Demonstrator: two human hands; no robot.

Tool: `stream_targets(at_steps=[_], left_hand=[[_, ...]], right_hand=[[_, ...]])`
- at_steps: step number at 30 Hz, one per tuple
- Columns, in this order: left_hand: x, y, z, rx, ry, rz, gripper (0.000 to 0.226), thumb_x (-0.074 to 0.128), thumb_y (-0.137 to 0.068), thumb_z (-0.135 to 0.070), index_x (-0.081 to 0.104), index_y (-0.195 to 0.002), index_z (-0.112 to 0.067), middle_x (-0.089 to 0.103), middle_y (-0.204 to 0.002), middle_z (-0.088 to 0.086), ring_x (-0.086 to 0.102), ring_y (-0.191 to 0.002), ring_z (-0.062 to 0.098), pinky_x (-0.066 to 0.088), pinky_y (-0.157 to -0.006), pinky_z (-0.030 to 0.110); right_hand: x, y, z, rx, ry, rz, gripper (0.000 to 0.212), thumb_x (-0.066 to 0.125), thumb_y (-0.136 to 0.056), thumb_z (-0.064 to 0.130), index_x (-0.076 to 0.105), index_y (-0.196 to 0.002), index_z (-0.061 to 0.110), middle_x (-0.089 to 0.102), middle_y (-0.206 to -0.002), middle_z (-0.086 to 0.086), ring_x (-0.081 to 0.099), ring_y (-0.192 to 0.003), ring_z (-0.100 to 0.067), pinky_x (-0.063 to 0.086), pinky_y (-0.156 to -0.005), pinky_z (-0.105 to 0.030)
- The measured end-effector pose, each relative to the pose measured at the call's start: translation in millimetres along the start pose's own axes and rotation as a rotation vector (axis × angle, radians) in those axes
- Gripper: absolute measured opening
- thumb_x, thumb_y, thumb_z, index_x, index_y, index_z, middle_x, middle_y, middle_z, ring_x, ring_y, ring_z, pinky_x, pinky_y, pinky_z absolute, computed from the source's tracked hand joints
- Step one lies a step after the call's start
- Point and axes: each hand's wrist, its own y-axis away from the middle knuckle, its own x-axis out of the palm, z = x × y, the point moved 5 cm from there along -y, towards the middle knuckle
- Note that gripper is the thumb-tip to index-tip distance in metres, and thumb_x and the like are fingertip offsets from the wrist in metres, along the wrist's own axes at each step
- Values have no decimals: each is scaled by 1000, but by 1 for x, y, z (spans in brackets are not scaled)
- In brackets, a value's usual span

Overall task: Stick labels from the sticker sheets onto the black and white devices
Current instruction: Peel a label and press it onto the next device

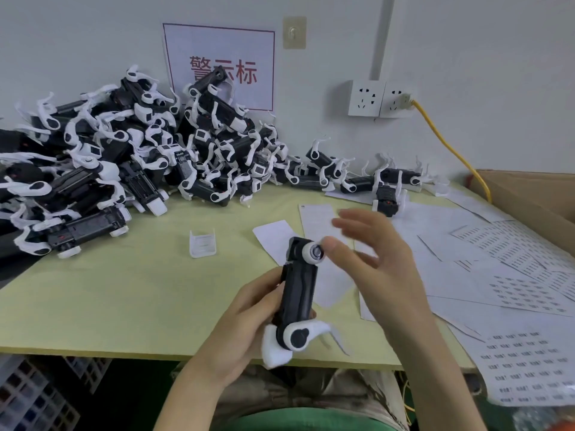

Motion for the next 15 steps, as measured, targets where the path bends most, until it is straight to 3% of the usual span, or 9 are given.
stream_targets(at_steps=[2,5,8,15], left_hand=[[0,0,-2,46,-8,-70,44,66,-88,-51,73,-117,-19,67,-95,13,62,-91,26,50,-80,30],[-2,1,-5,101,50,-158,28,64,-87,-41,79,-108,-29,70,-95,6,64,-89,17,52,-76,22],[-4,3,-6,132,56,-197,34,51,-93,-35,78,-113,-31,74,-105,0,67,-95,10,54,-80,17],[1,3,-10,188,-7,-198,33,50,-98,-36,73,-123,-31,72,-121,3,66,-109,15,55,-89,23]], right_hand=[[-6,3,6,-116,-107,-141,16,76,-88,19,70,-100,28,74,-101,11,67,-101,-4,52,-83,-23],[0,13,11,-132,-232,-19,9,70,-83,14,72,-80,22,73,-83,3,69,-84,-13,50,-74,-15],[21,20,9,-23,-234,218,13,76,-86,15,72,-77,23,73,-81,3,69,-80,-13,49,-72,-13],[37,20,-2,62,-204,198,21,68,-96,12,69,-76,19,65,-70,11,60,-68,-5,40,-61,-8]])
